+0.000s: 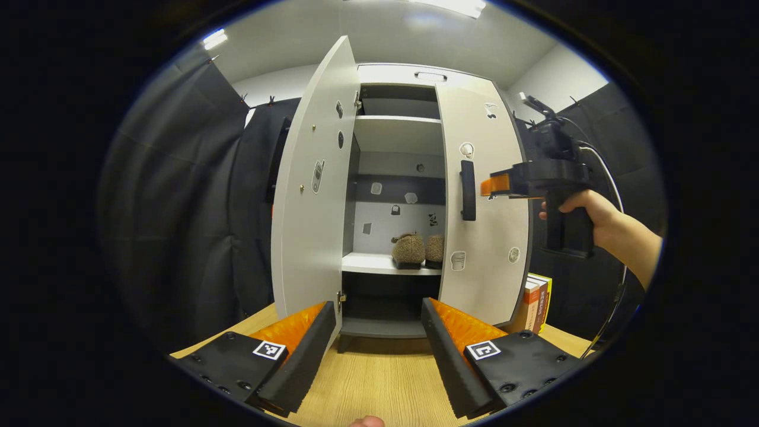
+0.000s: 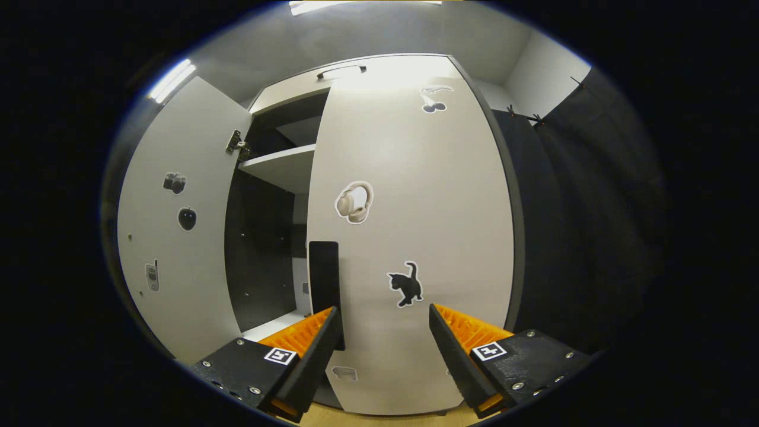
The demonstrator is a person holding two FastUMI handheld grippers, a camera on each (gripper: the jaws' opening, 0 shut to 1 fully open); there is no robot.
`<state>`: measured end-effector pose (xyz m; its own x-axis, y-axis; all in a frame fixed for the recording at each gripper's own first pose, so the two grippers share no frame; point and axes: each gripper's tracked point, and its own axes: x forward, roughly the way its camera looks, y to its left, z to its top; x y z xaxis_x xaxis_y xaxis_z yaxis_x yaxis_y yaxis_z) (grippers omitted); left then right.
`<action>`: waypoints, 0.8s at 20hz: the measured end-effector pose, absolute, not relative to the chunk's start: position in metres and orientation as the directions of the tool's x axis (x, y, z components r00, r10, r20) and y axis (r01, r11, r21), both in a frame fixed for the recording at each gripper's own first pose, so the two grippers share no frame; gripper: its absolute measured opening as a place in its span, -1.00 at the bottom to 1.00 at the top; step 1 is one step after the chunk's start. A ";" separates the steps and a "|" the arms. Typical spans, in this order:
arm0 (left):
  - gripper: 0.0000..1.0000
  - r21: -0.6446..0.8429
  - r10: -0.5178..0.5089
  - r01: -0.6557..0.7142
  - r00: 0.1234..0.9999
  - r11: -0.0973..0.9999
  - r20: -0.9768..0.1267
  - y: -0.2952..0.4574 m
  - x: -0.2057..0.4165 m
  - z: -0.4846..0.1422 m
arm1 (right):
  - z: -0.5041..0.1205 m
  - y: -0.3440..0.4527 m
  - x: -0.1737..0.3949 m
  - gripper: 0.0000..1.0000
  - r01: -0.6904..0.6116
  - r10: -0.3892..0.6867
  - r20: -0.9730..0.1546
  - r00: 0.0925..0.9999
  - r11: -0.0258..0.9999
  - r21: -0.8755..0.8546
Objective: Grab one shoe with the right hand and put it into the shoe cabinet, grab the other shoe with the left hand and put it into the shoe cabinet; then close the right door with the right hand and the left door with the left hand.
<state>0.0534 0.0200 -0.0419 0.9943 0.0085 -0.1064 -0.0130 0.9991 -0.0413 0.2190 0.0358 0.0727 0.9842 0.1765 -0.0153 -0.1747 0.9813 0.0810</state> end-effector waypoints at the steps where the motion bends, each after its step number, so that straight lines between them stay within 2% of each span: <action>1: 0.90 -0.043 0.010 -0.015 0.995 0.999 -0.103 0.021 0.054 -0.039 | 0.072 0.029 0.208 0.84 -0.171 0.172 -0.009 0.985 0.983 0.069; 2: 0.82 -0.043 0.012 -0.016 0.995 0.999 -0.099 0.022 0.054 -0.037 | 0.072 0.022 0.195 0.84 -0.164 0.164 -0.006 0.986 0.985 0.054; 3: 0.82 -0.043 0.012 -0.016 0.996 0.999 -0.094 0.023 0.055 -0.034 | 0.071 0.017 0.184 0.84 -0.160 0.160 -0.004 0.987 0.986 0.046; 4: 0.90 -0.040 0.014 -0.018 0.996 0.999 -0.090 0.024 0.056 -0.032 | 0.069 0.010 0.172 0.84 -0.155 0.155 -0.001 0.988 0.987 0.038; 8: 0.90 -0.034 0.020 -0.023 0.997 0.999 -0.079 0.025 0.061 -0.027 | 0.058 -0.007 0.129 0.84 -0.130 0.130 -0.005 0.992 0.991 0.038; 9: 0.99 -0.037 0.021 -0.024 0.997 0.999 -0.080 0.026 0.062 -0.026 | 0.053 -0.011 0.116 0.84 -0.123 0.123 -0.010 0.992 0.992 0.039; 10: 0.90 -0.041 0.021 -0.025 0.996 0.999 -0.083 0.025 0.062 -0.026 | 0.048 -0.013 0.106 0.84 -0.116 0.116 -0.013 0.993 0.992 0.040; 13: 0.90 -0.044 0.020 -0.024 0.996 0.999 -0.084 0.022 0.064 -0.024 | 0.030 -0.017 0.075 0.84 -0.090 0.092 -0.024 0.996 0.994 0.070; 14: 0.99 -0.037 0.021 -0.024 0.996 0.999 -0.085 0.021 0.063 -0.024 | 0.022 -0.016 0.067 0.84 -0.087 0.090 -0.030 0.996 0.993 0.083; 16: 0.99 -0.030 0.021 -0.023 0.996 0.999 -0.085 0.019 0.062 -0.023 | 0.004 -0.015 0.056 0.84 -0.075 0.082 -0.063 0.995 0.992 0.104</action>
<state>0.0618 0.0192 -0.0234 0.9961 0.0205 -0.0854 -0.0232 0.9993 -0.0298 0.0560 -0.0147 0.0040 0.9947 0.0816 -0.0626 -0.0748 0.9918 0.1040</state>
